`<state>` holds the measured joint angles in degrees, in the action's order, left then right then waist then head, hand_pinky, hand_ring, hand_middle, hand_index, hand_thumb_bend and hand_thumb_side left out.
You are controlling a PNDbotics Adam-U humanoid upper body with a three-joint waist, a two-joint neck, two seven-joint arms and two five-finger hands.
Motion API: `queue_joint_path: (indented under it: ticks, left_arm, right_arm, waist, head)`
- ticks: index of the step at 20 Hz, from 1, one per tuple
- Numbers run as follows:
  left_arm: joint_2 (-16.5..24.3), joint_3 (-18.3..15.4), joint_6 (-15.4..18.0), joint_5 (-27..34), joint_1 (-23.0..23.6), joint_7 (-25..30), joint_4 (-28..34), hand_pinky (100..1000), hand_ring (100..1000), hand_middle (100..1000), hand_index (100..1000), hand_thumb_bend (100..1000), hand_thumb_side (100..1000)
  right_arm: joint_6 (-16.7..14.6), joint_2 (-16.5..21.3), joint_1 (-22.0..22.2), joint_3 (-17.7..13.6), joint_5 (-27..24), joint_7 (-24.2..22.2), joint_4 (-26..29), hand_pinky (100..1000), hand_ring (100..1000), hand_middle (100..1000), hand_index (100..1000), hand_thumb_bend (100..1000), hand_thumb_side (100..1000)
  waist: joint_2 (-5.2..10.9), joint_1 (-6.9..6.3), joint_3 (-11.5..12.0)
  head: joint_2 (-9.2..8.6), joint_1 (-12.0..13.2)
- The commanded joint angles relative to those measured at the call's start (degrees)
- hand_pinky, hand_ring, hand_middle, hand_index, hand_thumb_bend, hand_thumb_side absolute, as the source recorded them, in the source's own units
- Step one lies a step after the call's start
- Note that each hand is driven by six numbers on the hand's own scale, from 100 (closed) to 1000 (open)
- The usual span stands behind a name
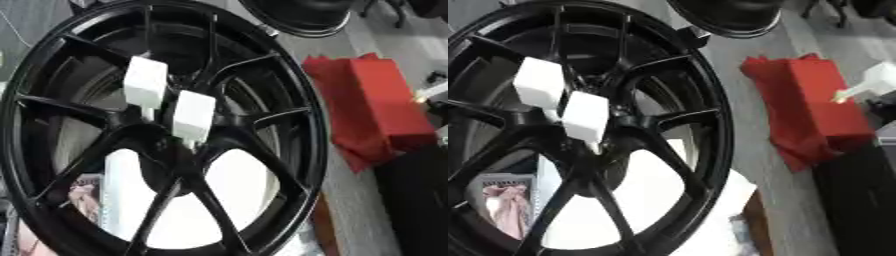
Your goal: Pull the pin out of the wheel hub.
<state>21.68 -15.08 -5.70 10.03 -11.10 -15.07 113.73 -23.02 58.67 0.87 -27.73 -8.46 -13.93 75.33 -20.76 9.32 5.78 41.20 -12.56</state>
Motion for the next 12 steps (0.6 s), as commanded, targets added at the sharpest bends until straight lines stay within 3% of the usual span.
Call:
queue_joint_path:
  ticks: [1, 4, 6, 7, 8, 10, 12]
  left_arm:
    - [0.7, -0.5, 0.1, -0.4, -0.1, -0.2, 0.9, 913, 479, 581, 759, 100, 735]
    - [0.7, -0.5, 0.0, -0.4, -0.1, -0.2, 0.9, 913, 479, 581, 759, 100, 735]
    - [0.7, -0.5, 0.0, -0.4, -0.2, -0.1, 0.9, 913, 479, 581, 759, 100, 732]
    - [0.8, -0.4, 0.1, -0.4, -0.2, -0.1, 0.9, 913, 479, 580, 759, 100, 731]
    - [0.8, -0.4, 0.1, -0.3, -0.2, -0.1, 0.9, 913, 479, 580, 759, 100, 731]
    - [0.7, -0.3, 0.1, -0.3, -0.2, 0.0, 0.9, 913, 478, 580, 758, 100, 731]
    - [0.7, -0.2, 0.1, -0.2, -0.2, 0.0, 0.9, 913, 478, 580, 758, 100, 730]
  right_arm:
    - [1.0, 1.7, -0.4, -1.6, -2.3, 0.9, -0.3, 989, 930, 827, 840, 355, 100]
    - [1.6, 1.4, -0.9, -1.7, -6.0, 2.0, 0.3, 972, 876, 734, 794, 443, 100]
    - [2.0, 1.3, -1.4, -1.7, -10.0, 3.8, 2.5, 952, 826, 639, 741, 335, 119]
    - [1.8, 1.4, -1.8, -1.5, -12.2, 5.2, 4.5, 946, 812, 620, 728, 331, 185]
    - [1.6, 1.5, -2.1, -1.1, -14.0, 6.5, 6.8, 942, 798, 604, 716, 229, 196]
    - [0.7, 1.8, -2.7, 0.2, -17.1, 8.1, 11.9, 940, 789, 590, 707, 140, 269]
    - [-0.1, 2.2, -3.4, 2.0, -19.1, 8.5, 17.0, 941, 784, 582, 702, 100, 285]
  waist:
    - [1.02, -0.23, -0.2]
    - [0.98, -0.2, -0.3]
    - [0.98, -0.26, -0.3]
    - [1.0, -0.31, -0.2]
    - [1.02, -0.37, -0.2]
    - [1.13, -0.52, -0.2]
    - [1.27, -0.69, -0.2]
  head:
    - [-0.18, -0.2]
    - [-0.23, -0.1]
    - [-0.27, -0.1]
    - [-0.25, -0.1]
    - [-0.23, -0.1]
    - [-0.07, -0.1]
    - [0.12, 0.1]
